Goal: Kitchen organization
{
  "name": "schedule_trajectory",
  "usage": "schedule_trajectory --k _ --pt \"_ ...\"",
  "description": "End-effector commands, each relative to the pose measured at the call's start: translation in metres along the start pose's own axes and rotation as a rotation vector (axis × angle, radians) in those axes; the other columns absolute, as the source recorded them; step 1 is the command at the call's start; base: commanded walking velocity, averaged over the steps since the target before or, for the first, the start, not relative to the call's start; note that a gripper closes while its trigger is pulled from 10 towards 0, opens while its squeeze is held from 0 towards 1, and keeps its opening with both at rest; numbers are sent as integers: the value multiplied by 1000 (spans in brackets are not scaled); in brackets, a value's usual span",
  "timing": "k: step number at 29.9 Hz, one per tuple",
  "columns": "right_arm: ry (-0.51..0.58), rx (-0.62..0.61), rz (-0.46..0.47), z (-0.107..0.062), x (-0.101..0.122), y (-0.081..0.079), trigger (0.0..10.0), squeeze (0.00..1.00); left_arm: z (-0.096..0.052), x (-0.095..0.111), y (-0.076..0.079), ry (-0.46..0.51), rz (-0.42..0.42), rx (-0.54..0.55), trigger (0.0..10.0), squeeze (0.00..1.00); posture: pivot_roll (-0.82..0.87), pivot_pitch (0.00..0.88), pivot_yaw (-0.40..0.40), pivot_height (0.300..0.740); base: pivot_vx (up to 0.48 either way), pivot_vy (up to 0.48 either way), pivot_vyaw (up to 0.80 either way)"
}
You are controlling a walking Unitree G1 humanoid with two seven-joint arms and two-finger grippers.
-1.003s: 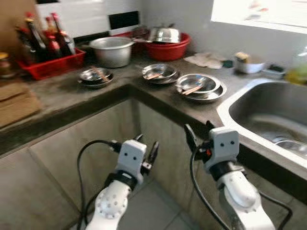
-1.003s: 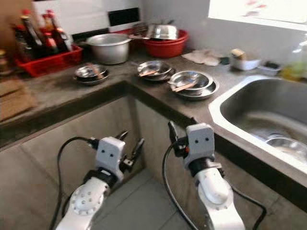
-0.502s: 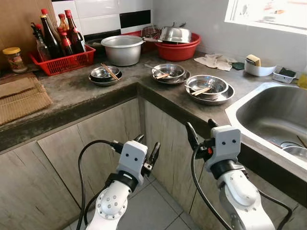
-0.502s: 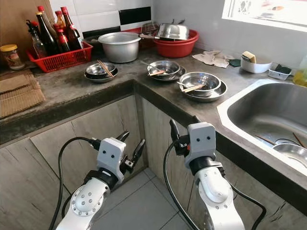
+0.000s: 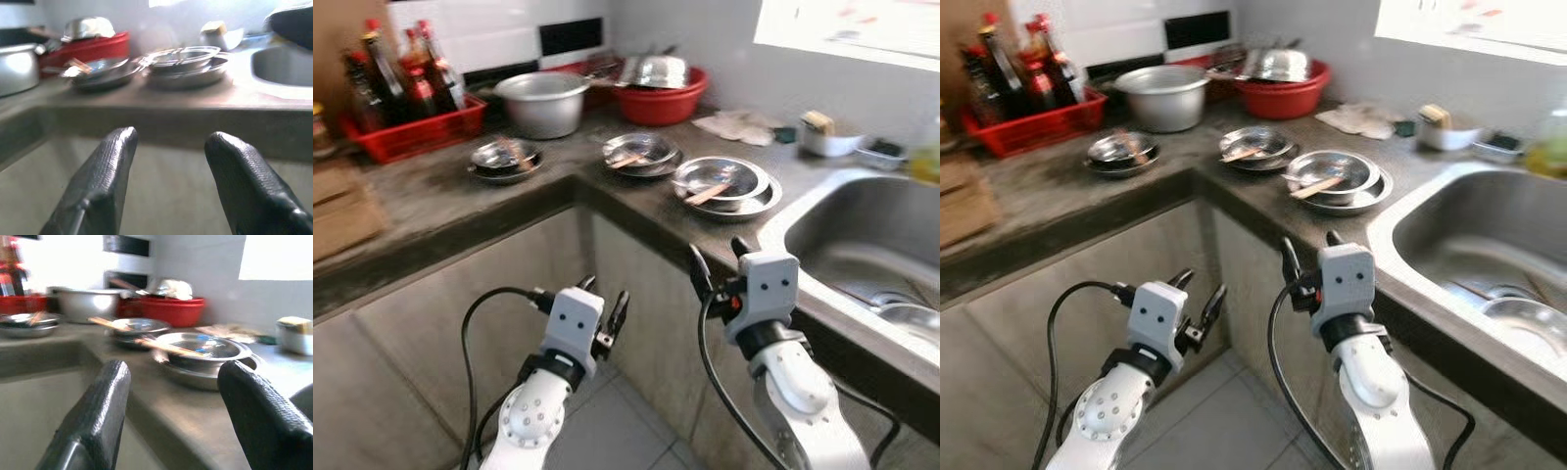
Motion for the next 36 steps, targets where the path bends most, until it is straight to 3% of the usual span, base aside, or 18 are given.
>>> schedule_trajectory --k 1,13,18,19,20,21,28,29,30,36 --pt "23 31 24 4 5 -11 10000 0 -3 -3 -13 -11 25 33 10000 0 -1 0 -13 740 296 0 0" --pt "66 20 11 12 16 -3 10000 0 -3 -6 -14 -24 16 38 10000 0 2 0 -11 740 193 0 0" --pt "91 48 10 18 22 -9 10000 0 -4 -7 -13 -29 16 33 10000 0 1 0 -10 740 0 0 0" --pt "97 70 13 21 22 -13 10000 82 -4 -7 -13 -30 20 31 10000 0 1 0 -10 740 0 0 0" --pt "98 75 15 21 22 -14 10000 82 -4 -7 -13 -30 22 31 10000 0 1 0 -10 740 0 0 0" --pt "102 78 8 23 23 -15 10000 1000 -4 -7 -13 -29 19 31 10000 0 3 0 -8 740 0 0 0" --pt "101 137 -95 44 17 -23 10000 1000 -4 8 5 51 -88 -43 10000 0 4 0 -16 740 0 0 0" --pt "102 154 -122 47 17 -25 10000 0 -5 9 6 52 -88 -50 10000 0 5 0 -15 740 0 0 0" --pt "105 175 -165 51 16 -27 10000 0 -5 10 8 54 -83 -57 10000 0 7 0 -17 740 0 0 0" --pt "90 203 -202 67 11 -27 10000 0 -8 11 14 58 -71 -84 10000 0 20 3 -31 740 0 0 0"
Point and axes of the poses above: a point about 5 cm out from each wrist's last joint towards the gripper, its own z axis pointing out of the wrist towards the gripper, its own x axis along the axis of the wrist's last joint, y = z × x, the point moved 6 cm from there along z, pointing out of the wrist towards the gripper, and after that the axes turned 11 degrees about z, right-handed, at the moved point
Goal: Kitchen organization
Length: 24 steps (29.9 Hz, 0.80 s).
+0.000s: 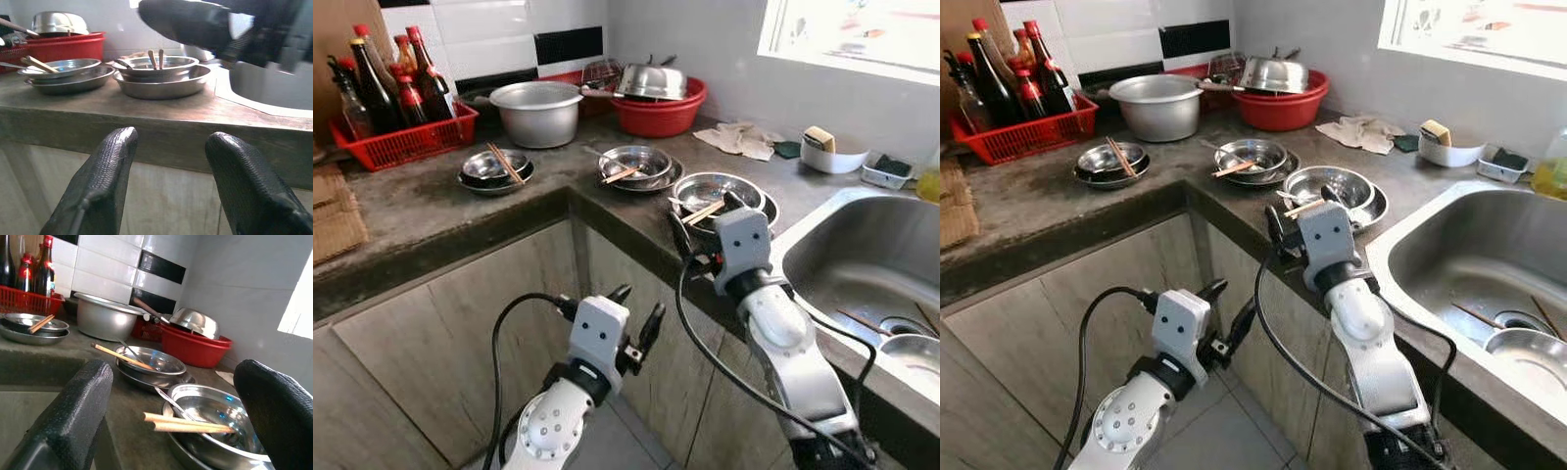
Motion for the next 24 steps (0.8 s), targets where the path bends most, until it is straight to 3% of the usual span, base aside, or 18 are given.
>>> schedule_trajectory --k 1,12,24 --pt "3 46 -48 11 -3 -3 10000 0 -2 6 -2 23 22 5 10000 0 22 11 -29 740 0 0 0" --pt "-9 119 -113 25 -17 -10 10000 0 -6 11 4 36 15 -11 10000 0 33 18 -41 740 0 0 0" --pt "-64 84 -204 35 -38 0 10000 0 -4 15 3 49 12 -14 10000 0 36 16 -44 740 0 0 0"
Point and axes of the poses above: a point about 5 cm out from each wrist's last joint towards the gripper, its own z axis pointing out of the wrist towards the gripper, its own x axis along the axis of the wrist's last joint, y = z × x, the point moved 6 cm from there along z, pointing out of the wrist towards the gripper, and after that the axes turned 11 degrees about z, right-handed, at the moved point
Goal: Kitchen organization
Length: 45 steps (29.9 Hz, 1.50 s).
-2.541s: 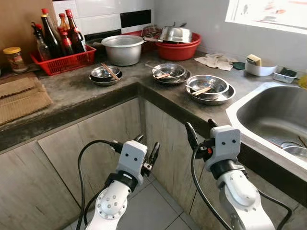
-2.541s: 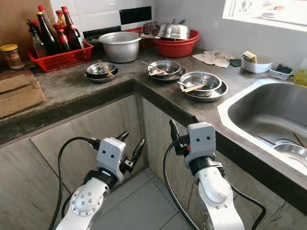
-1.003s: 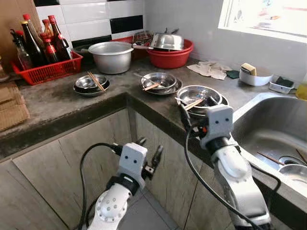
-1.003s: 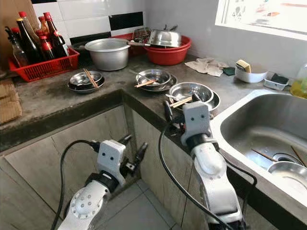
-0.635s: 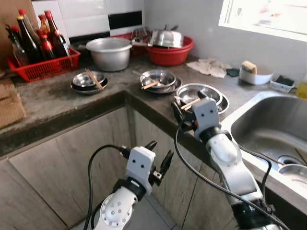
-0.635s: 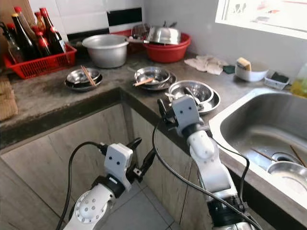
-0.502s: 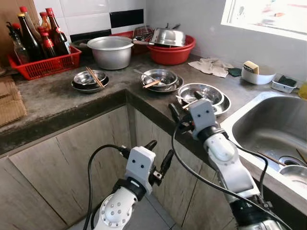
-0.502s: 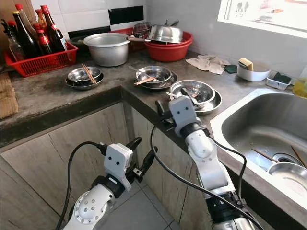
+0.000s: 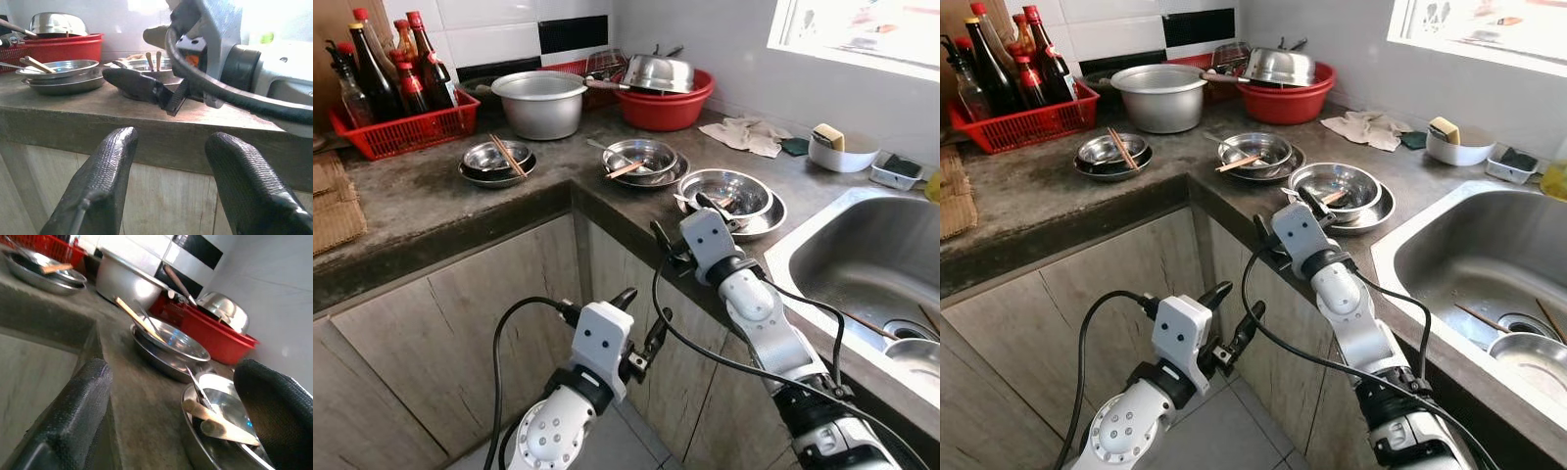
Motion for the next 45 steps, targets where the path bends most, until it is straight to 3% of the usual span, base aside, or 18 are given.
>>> schedule_trajectory --k 1,13,14,15,16,17,19,20,45 --pt "19 -11 -19 3 6 5 10000 0 1 7 -2 20 9 -1 10000 0 36 16 -44 740 0 0 0" --pt "1 -33 -68 14 -3 16 10000 0 0 7 -2 18 12 9 10000 0 40 23 -53 740 0 0 0" --pt "-6 -34 -78 15 -5 17 9569 0 0 6 -3 16 13 11 10000 0 43 23 -54 740 0 0 0" --pt "-9 -35 -79 15 -6 18 8392 0 0 6 -3 16 14 11 10000 0 43 23 -53 740 0 0 0" --pt "-11 -36 -80 15 -6 19 8392 0 0 6 -3 16 14 11 10000 0 42 23 -52 740 0 0 0" --pt "-14 -39 -87 15 -7 20 5333 0 0 6 -3 17 14 11 10000 0 42 23 -52 740 0 0 0" --pt "-16 -45 -92 16 -8 23 3255 0 0 6 -4 17 15 11 10000 0 43 23 -50 740 0 0 0" --pt "-17 -56 -95 16 -9 27 0 0 1 7 -4 17 16 12 10000 0 41 22 -52 740 0 0 0" --pt "46 -120 -112 24 9 51 0 0 8 12 -12 35 38 34 10000 0 36 19 -54 740 0 0 0"
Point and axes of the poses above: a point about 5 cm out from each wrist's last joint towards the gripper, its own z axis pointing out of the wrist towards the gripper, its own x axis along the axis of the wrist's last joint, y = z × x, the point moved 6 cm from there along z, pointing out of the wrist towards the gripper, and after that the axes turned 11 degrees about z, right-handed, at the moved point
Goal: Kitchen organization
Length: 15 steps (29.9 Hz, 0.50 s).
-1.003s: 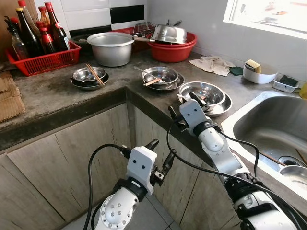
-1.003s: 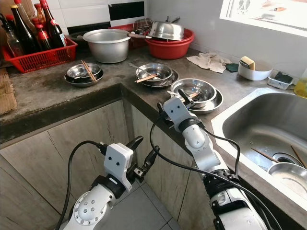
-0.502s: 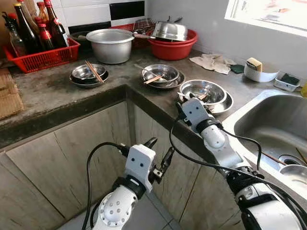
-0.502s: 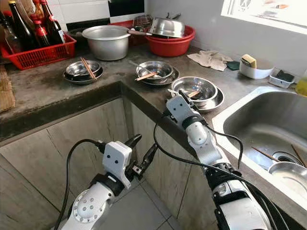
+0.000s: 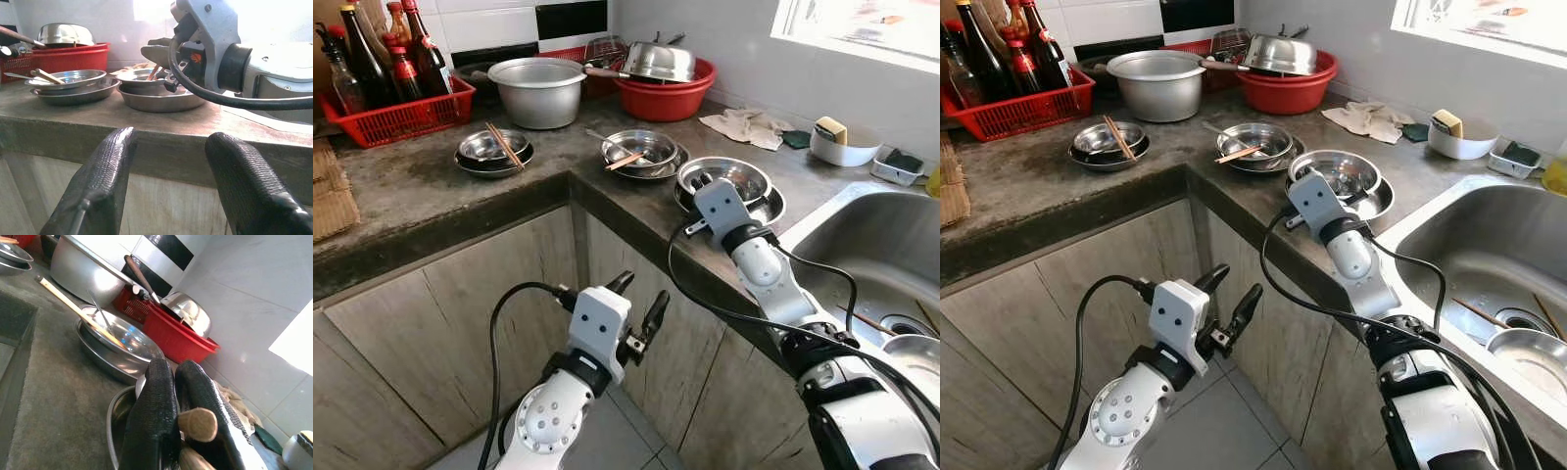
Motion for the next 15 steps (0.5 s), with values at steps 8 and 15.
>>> schedule_trajectory --k 8,15 --pt "54 -87 49 2 14 20 0 0 2 1 -2 -2 13 10 10000 0 38 14 -57 740 0 0 0" --pt "229 -215 167 -10 57 37 0 0 2 0 -3 -4 16 16 10000 0 37 2 -56 740 0 0 0"
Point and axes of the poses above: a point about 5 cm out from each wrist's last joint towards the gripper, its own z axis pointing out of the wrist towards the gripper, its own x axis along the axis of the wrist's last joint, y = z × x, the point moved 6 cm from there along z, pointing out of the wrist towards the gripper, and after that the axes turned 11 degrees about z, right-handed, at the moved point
